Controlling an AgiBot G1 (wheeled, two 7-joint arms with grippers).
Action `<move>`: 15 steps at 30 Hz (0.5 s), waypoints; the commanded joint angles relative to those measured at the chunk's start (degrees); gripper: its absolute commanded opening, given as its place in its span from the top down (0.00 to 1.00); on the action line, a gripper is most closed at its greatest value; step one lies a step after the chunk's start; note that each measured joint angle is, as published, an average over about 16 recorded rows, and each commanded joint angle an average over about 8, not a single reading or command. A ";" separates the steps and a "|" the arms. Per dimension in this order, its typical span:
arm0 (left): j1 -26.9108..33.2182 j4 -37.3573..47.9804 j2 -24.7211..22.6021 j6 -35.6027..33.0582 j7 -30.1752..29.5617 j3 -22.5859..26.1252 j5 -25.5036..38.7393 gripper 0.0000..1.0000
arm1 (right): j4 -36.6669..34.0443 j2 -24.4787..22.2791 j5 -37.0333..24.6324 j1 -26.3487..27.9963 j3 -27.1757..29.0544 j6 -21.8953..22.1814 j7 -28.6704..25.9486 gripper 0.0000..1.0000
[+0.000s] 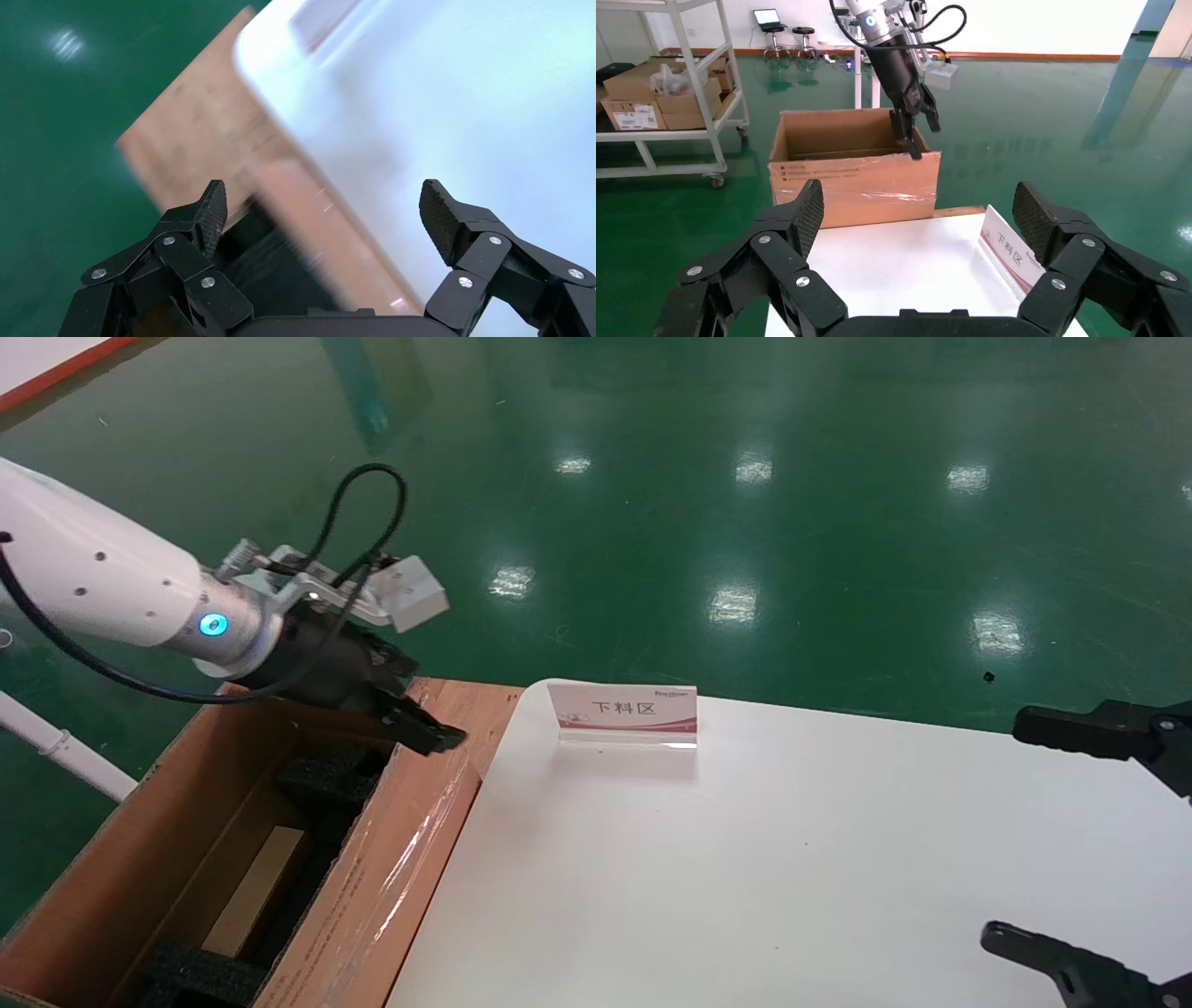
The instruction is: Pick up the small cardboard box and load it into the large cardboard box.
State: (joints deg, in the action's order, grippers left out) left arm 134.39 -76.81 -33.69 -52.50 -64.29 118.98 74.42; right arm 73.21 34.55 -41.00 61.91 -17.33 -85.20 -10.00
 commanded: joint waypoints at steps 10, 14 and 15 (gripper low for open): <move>-14.80 0.66 -0.27 -6.75 10.88 -20.93 -6.62 0.00 | -0.01 -0.01 0.02 0.01 -0.03 0.00 0.02 0.00; -20.28 0.90 -0.37 -9.24 14.90 -28.66 -9.06 0.00 | -0.01 -0.01 0.02 0.02 -0.04 0.00 0.02 0.00; -21.66 0.96 -0.40 -9.87 15.92 -30.62 -9.68 0.00 | -0.01 -0.01 0.03 0.02 -0.04 0.01 0.02 0.00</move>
State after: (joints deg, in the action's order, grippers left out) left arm 112.75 -75.85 -34.08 -62.36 -48.38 88.38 64.74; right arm 73.20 34.53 -40.98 61.93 -17.37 -85.20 -9.97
